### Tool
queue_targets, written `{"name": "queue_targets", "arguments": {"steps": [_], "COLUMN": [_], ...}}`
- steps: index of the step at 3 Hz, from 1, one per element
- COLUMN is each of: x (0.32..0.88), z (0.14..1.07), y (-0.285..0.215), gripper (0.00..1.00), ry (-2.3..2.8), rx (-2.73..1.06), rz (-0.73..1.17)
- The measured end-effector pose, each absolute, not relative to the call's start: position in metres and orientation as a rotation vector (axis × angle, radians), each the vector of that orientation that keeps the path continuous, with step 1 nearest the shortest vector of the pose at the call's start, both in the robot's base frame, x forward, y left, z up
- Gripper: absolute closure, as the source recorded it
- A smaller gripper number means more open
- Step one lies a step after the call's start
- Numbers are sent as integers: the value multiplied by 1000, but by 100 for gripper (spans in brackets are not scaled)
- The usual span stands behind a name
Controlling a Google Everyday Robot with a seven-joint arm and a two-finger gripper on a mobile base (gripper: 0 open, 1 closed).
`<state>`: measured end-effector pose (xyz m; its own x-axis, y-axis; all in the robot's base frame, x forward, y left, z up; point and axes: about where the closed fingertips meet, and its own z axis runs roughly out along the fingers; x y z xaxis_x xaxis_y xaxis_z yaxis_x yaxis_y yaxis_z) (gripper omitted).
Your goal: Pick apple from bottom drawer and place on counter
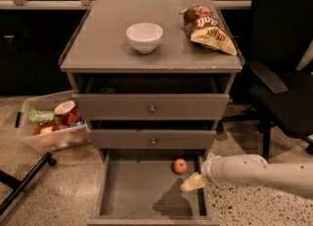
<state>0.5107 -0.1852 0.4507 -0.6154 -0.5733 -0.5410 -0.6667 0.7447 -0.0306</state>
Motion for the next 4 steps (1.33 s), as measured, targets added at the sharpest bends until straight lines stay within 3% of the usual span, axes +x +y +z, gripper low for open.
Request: {"name": "queue_targets", "arguments": {"steps": [2,4], "x": [524,535], "z": [338,274], "y": [-228,-231], "gripper": [0,0], "ry": [2445,2332], "rx": [-1039,-1157], "rz": [212,392]}}
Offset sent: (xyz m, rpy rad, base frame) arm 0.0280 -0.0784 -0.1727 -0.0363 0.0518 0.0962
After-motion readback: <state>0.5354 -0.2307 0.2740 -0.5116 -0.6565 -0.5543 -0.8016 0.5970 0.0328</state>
